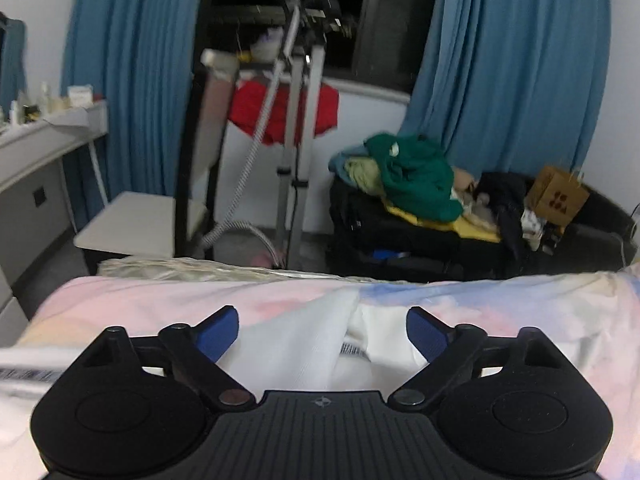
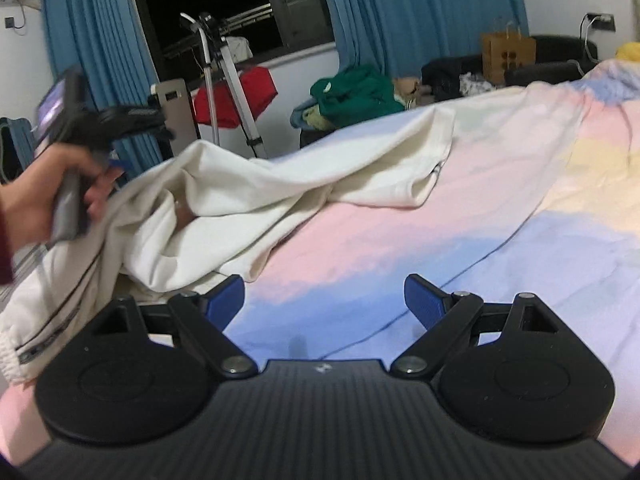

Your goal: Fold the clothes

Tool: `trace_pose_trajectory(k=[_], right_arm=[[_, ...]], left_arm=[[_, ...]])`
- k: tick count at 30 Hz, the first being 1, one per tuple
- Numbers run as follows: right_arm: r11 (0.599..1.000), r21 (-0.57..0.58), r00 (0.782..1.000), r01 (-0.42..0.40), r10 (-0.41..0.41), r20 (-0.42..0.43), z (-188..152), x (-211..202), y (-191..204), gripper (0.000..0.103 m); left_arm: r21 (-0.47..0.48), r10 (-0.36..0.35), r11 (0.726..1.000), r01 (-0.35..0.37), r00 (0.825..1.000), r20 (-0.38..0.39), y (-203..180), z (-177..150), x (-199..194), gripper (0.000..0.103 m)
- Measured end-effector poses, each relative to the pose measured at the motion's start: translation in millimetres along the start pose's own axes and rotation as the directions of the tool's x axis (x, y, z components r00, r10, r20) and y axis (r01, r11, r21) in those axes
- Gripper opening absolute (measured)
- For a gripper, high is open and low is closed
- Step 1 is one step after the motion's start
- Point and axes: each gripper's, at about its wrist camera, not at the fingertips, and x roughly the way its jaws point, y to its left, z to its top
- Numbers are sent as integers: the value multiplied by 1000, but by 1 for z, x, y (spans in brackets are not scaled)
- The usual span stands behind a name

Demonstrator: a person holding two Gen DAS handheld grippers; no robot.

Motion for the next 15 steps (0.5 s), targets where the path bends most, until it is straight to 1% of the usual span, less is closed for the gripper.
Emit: trace_pose_trajectory(k=[1,2,4,5,7,8,9,10,11,13,15], right_arm=[[1000,-5,1000,4,-4,-7,-1,8,0,88],[1000,-9,1000,6,-6,-16,-2,16,0,88],[1000,-3,999,7,-7,-46,-4,31,-3,88],[1000,6,998,7,-7,-59,-5,36,-5,88],[1000,22,997,9,-7,-78,-8,45,-9,88],[1000,28,996,12,-9,-85,-8,49,-11,88],[999,31,996,12,-9,-90,-9,51,-11,88],[999,33,995,11,-8,-95,-9,52,-11,88],[999,33,995,10,-7,-96,-10,53,-11,88],[1000,21,997,12,-10,-83,-10,49,-9,88],[1000,10,998,16,-16,-59,-9,43,-6,88]], left_arm=[[19,8,1000,-7,1000,-30,-5,6,19,89],[49,39,998,-35,997,-70,-9,9,38,85],[102,115,990,-100,981,-155,-17,13,72,70],[122,150,984,-128,970,-194,-20,14,87,57],[122,174,981,-151,963,-208,-22,12,96,42],[120,164,983,-142,967,-193,-22,12,95,21],[122,152,984,-132,974,-170,-23,13,86,10],[126,140,985,-122,979,-146,-23,13,77,8],[129,128,985,-112,984,-122,-24,13,68,3],[153,83,986,-71,994,-69,-28,12,32,3],[211,29,977,-32,999,13,-38,8,-16,3]])
